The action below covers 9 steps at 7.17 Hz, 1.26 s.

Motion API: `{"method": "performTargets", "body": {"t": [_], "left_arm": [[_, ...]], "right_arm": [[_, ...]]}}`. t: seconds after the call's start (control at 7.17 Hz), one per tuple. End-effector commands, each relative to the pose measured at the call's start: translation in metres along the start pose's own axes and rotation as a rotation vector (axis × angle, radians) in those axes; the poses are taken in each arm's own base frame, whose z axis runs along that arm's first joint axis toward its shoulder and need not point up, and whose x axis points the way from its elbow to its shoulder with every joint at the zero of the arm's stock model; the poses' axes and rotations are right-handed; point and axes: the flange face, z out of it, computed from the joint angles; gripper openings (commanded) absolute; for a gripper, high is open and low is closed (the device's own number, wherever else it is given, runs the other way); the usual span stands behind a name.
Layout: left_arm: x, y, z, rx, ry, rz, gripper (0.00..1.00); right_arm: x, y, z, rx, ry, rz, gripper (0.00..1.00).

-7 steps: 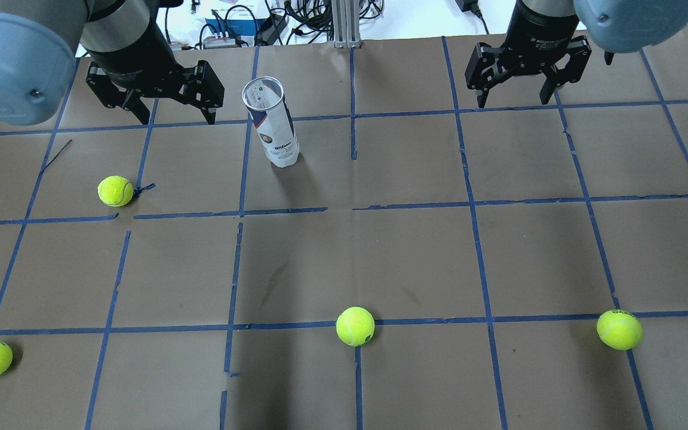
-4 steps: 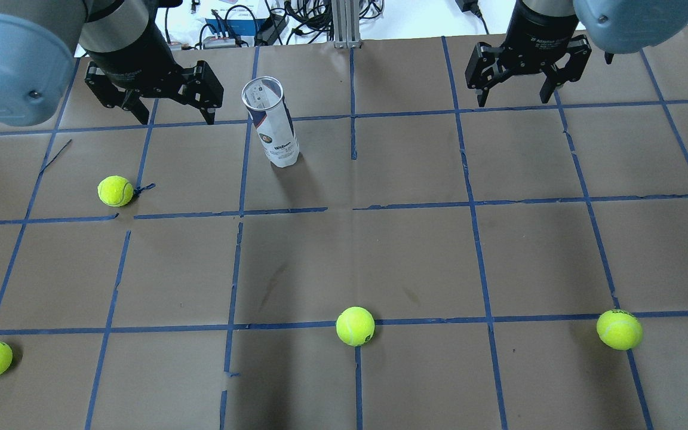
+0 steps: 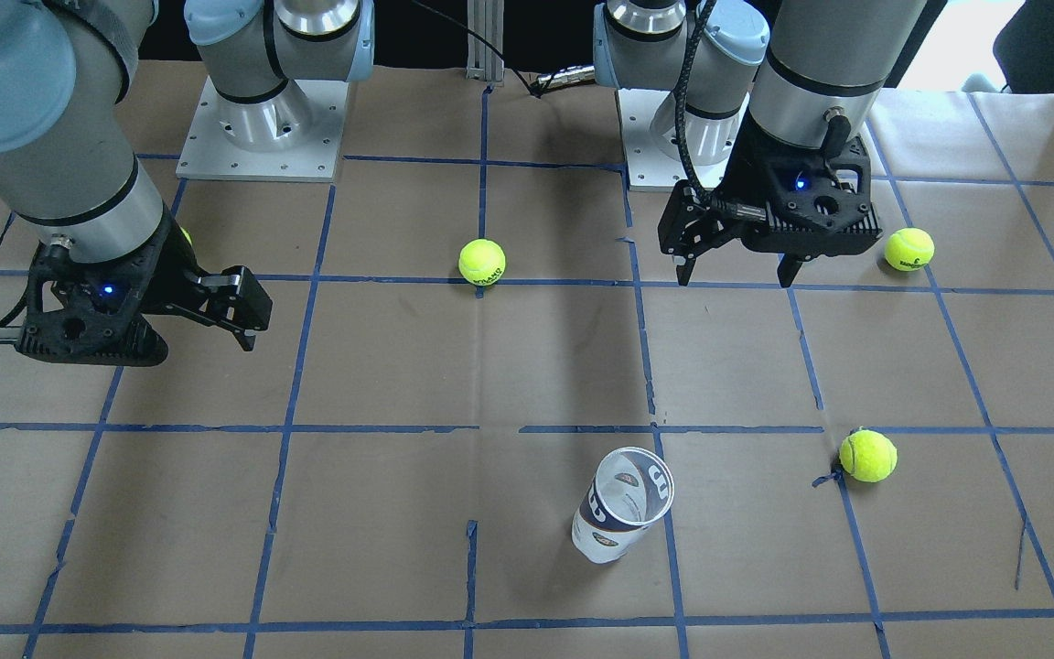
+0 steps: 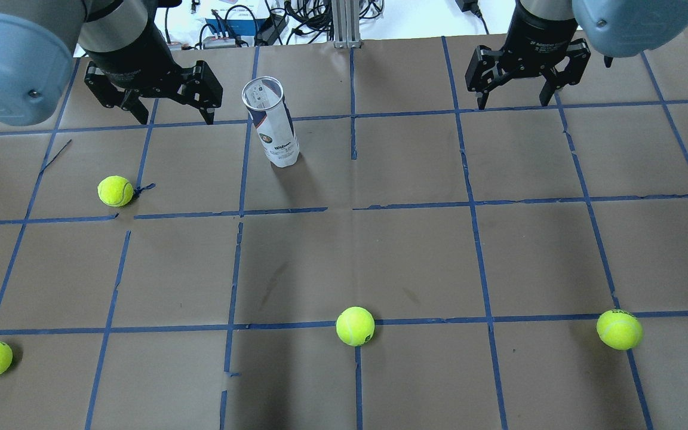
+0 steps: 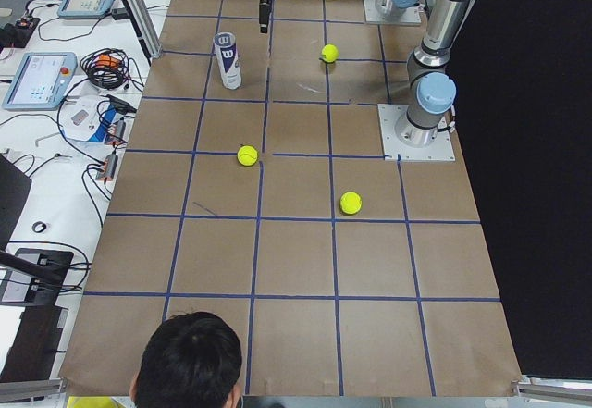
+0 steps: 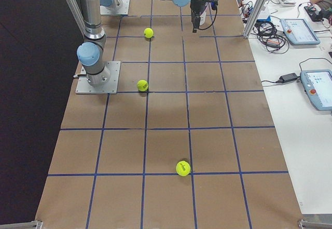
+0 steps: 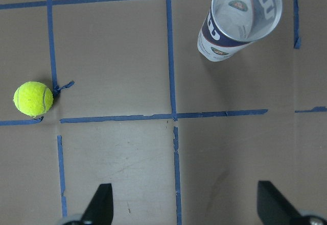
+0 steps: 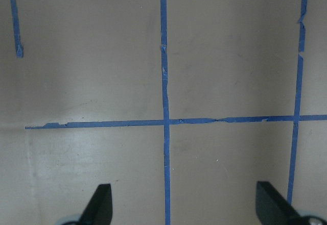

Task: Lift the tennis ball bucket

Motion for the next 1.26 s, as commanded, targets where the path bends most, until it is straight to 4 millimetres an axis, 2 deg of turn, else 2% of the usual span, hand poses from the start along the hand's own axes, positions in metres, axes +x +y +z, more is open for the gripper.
{"method": "performTargets", "body": {"t": [0.0,1.12], "left_arm": [[0.0,0.0001,-0.0001,0.001,0.0,0.0,1.0],[-0.0009,-0.0007,-0.0017,0.006,0.0,-0.002,1.0]], "right_arm": [[0.0009,0.0,-0.0001,-0.002,-0.003,-0.001,1.0],[0.0005,0.0013,0.0034,-0.012,-0.006,-0.001,1.0]]}}
